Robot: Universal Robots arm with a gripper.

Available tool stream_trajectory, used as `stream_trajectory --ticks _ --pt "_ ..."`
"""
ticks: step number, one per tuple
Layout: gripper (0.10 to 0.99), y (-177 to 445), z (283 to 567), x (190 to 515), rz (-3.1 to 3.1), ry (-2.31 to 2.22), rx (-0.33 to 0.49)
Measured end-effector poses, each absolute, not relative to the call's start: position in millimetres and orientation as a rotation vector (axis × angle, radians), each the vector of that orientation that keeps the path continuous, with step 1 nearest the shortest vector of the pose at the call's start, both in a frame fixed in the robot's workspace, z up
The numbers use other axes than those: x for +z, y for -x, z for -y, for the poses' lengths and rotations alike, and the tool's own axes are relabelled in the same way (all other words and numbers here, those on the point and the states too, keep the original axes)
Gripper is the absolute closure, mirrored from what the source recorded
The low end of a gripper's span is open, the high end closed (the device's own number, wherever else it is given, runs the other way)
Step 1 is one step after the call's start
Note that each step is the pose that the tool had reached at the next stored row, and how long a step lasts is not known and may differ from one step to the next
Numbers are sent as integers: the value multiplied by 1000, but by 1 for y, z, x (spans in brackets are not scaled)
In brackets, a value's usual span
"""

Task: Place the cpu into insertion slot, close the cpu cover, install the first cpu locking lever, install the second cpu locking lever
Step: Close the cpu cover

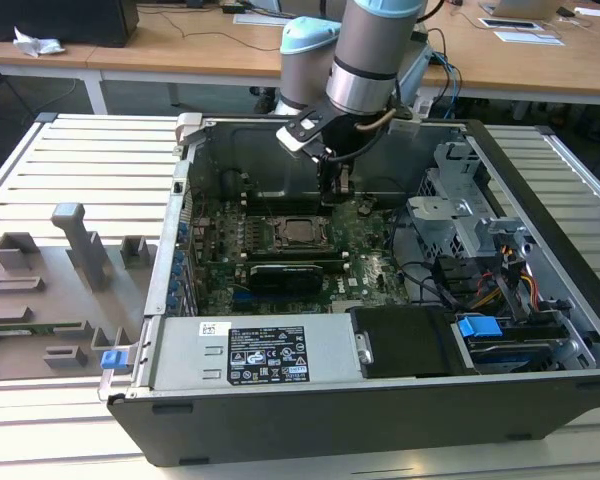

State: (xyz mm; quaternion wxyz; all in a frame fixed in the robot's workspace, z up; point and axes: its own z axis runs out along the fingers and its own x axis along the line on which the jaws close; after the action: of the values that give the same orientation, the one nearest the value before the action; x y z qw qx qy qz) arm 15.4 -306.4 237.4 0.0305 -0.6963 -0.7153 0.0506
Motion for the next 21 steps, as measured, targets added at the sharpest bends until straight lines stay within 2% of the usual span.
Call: stream_trajectory --ticks 15,21 --pt "980 -15 306 271 2205 2146 156" --pt "980 -15 306 274 2205 2146 156"
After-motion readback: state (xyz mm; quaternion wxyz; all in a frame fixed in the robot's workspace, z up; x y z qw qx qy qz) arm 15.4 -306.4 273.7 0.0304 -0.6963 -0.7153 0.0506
